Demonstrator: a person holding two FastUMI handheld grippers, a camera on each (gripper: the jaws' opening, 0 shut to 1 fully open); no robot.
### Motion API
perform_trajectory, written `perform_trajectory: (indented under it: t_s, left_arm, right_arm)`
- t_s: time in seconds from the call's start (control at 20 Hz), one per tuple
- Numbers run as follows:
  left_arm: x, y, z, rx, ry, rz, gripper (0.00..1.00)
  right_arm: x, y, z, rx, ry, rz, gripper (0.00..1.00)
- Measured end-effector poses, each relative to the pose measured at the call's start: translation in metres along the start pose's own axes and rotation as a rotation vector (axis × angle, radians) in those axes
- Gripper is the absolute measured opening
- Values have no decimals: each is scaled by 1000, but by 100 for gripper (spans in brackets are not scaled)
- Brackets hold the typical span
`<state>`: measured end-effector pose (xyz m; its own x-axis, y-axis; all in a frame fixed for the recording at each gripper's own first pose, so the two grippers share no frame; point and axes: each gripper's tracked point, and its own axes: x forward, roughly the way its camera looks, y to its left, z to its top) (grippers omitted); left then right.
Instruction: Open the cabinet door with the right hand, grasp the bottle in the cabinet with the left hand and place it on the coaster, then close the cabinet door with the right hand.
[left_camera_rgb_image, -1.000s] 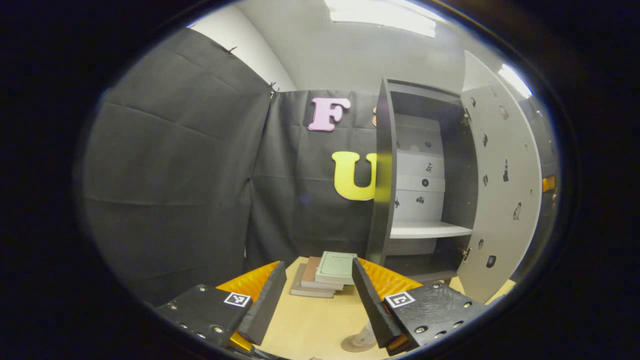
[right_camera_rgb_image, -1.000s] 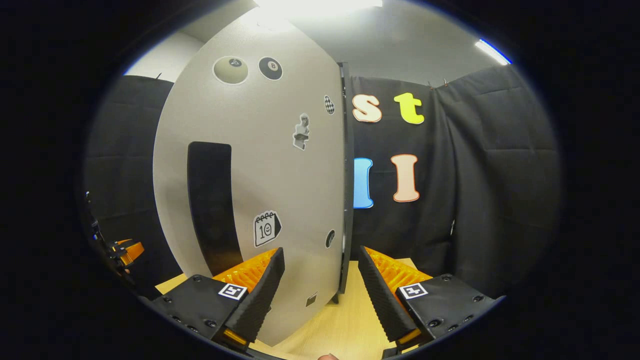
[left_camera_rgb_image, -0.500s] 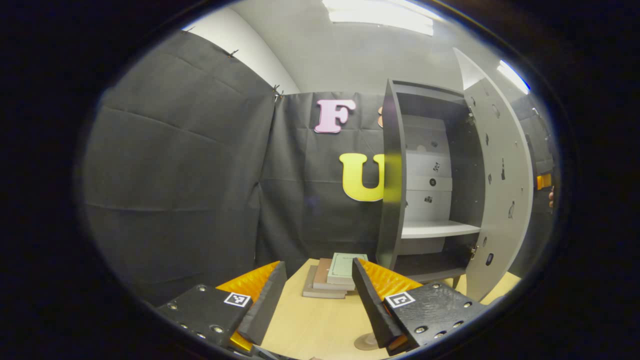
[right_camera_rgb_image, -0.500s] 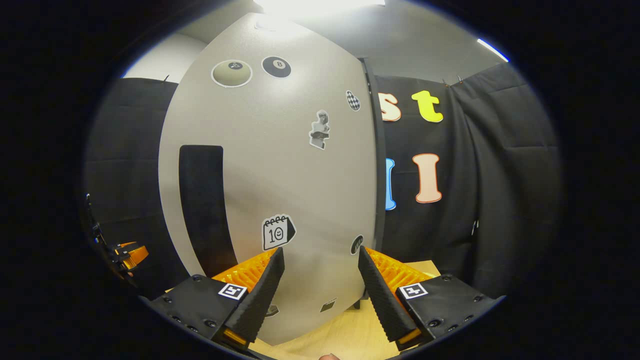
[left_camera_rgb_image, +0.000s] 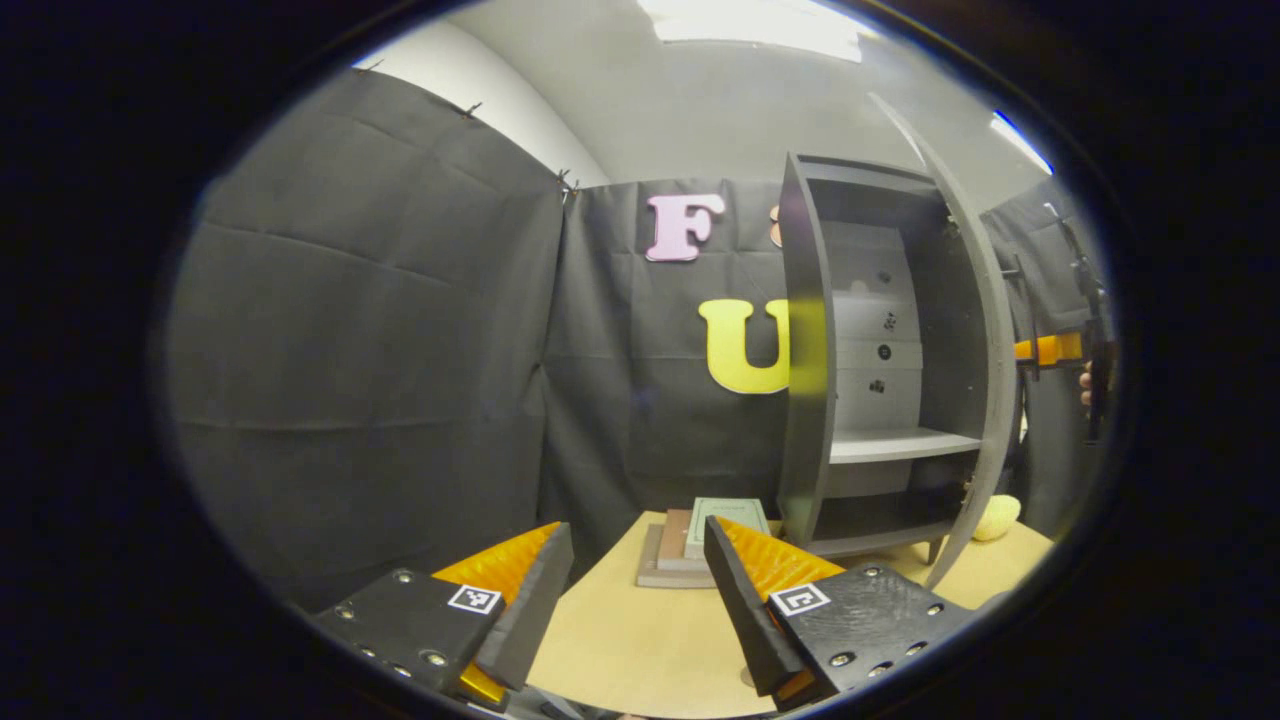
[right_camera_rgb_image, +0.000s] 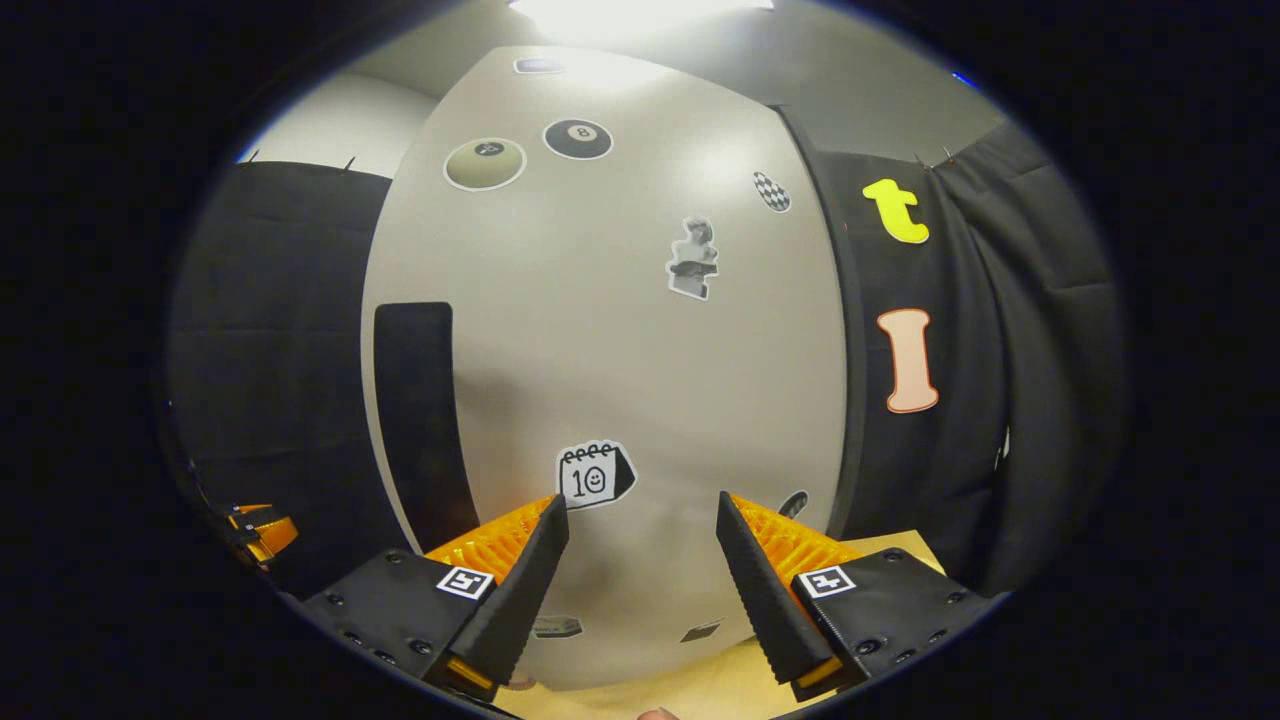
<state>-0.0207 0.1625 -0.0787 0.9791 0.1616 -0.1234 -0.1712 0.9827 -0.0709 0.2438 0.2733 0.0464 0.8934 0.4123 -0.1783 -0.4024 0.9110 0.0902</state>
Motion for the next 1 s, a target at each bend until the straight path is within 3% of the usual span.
perform_trajectory:
  t_s: [0.5,0.55,0.6,0.8,0.85,0.95,1.0]
  left_arm:
    - [-14,39,4,-22,-8,48,80]
    - [-15,42,3,-26,-4,53,80]
    - [-15,47,-1,-29,2,57,80]
    - [-15,52,-6,-38,15,58,80]
    - [-14,52,-6,-33,15,56,80]
    - [-13,52,-6,-20,12,53,80]
    - [-12,50,-4,-15,10,52,80]
  right_arm:
    - [61,28,9,29,-37,-34,95]
    - [66,29,9,29,-42,-38,90]
    - [70,29,9,31,-44,-44,95]
    - [88,33,6,67,-42,-54,95]
    - [93,36,4,80,-37,-50,91]
    - [101,38,4,85,-37,-56,97]
    - [105,38,4,84,-37,-63,90]
